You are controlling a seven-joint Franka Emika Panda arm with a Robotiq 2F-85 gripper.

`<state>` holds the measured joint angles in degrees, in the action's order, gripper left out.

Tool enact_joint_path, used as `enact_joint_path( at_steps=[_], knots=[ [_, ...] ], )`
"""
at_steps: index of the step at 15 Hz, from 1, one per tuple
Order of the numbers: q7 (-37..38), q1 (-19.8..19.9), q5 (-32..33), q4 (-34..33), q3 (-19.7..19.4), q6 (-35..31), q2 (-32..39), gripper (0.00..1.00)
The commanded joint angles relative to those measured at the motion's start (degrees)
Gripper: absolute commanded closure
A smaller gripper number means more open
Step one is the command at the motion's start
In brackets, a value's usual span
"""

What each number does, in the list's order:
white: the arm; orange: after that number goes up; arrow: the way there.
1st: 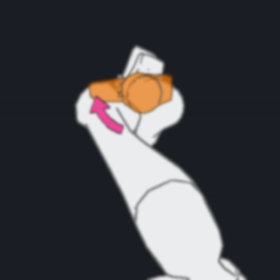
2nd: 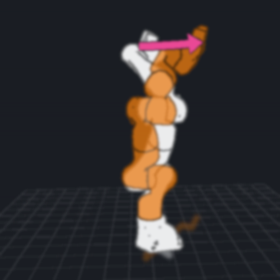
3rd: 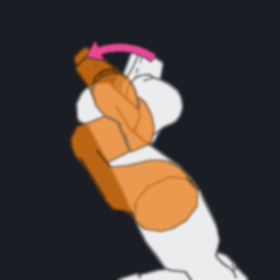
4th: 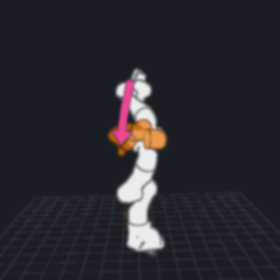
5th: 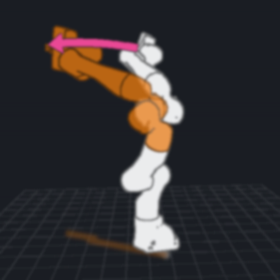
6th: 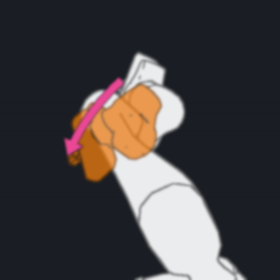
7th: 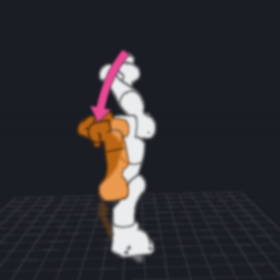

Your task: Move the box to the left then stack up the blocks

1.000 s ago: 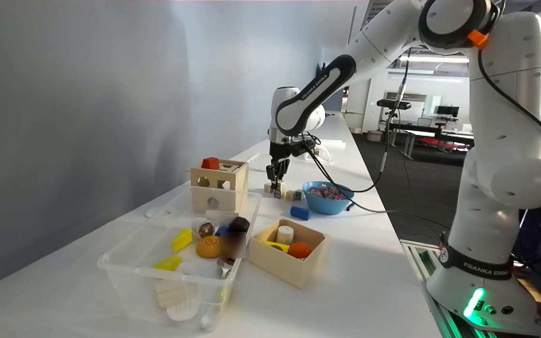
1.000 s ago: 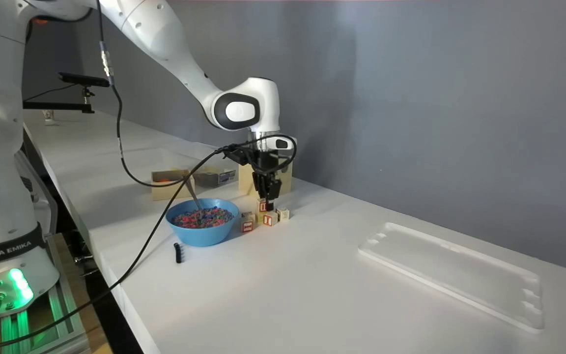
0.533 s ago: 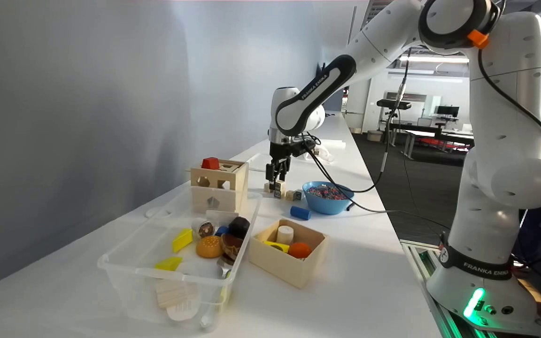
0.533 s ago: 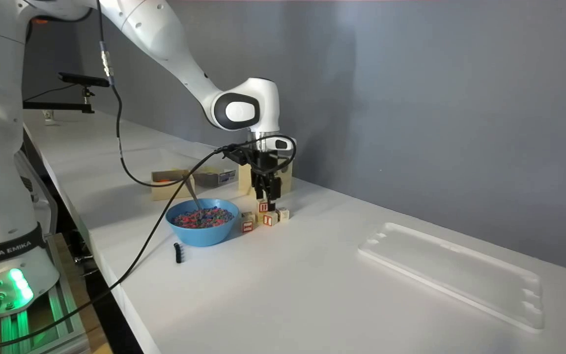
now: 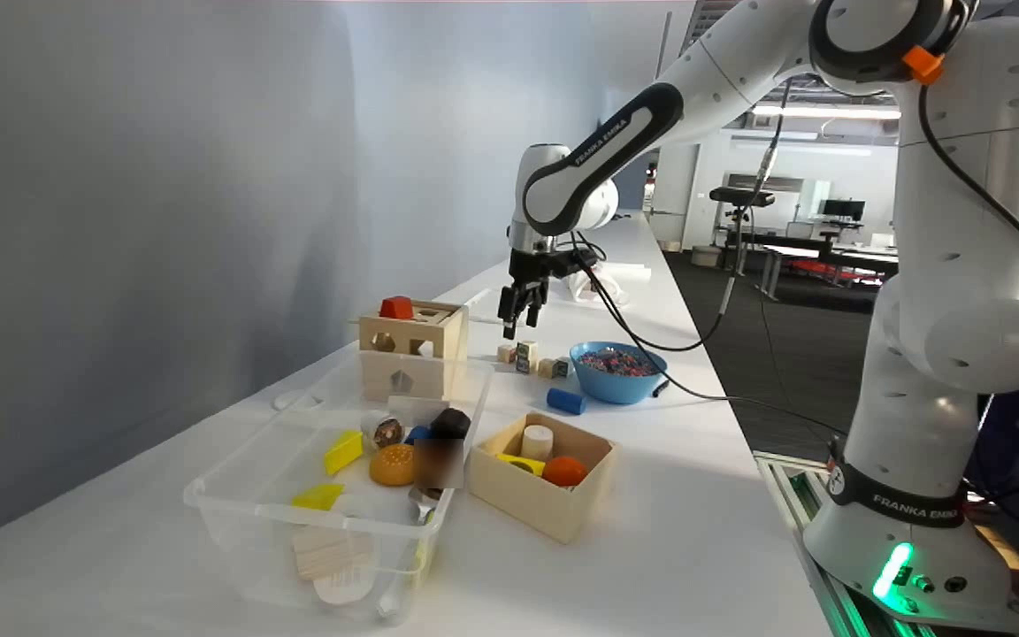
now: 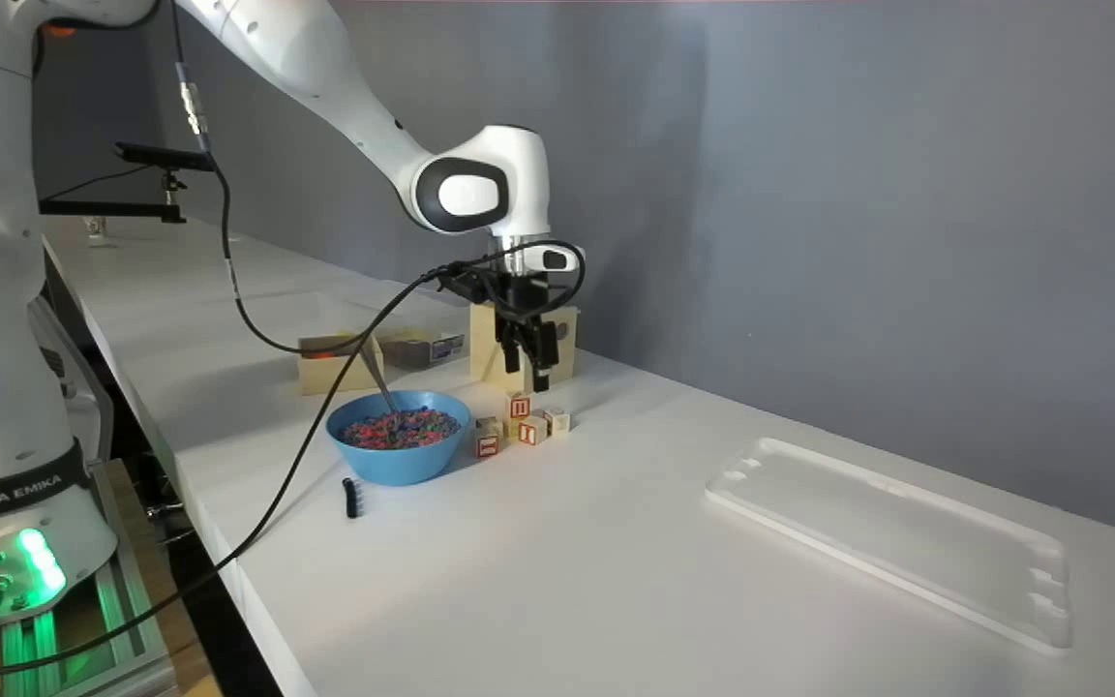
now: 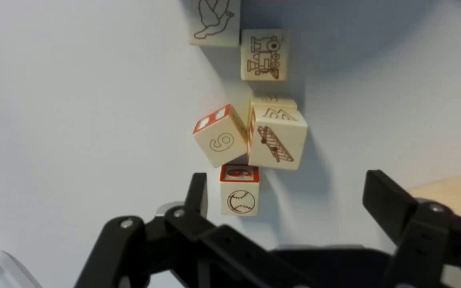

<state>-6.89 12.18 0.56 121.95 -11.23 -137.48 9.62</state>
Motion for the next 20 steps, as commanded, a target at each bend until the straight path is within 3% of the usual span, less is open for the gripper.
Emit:
enact_joint_path(
  at_steps=[1, 11, 17, 20],
  knots=[
    [-7.0, 0.9, -0.9, 3.3, 0.4, 5.0, -6.4, 0.00],
    [-24.8, 1.9, 7.6, 12.2, -3.4, 19.0, -18.1, 0.00],
    [-32.4, 1.9, 19.0, 16.7, -4.0, 17.5, -19.2, 0.00],
    [-31.8, 1.6, 17.3, 15.3, -3.9, 18.2, -17.6, 0.00]
  ],
)
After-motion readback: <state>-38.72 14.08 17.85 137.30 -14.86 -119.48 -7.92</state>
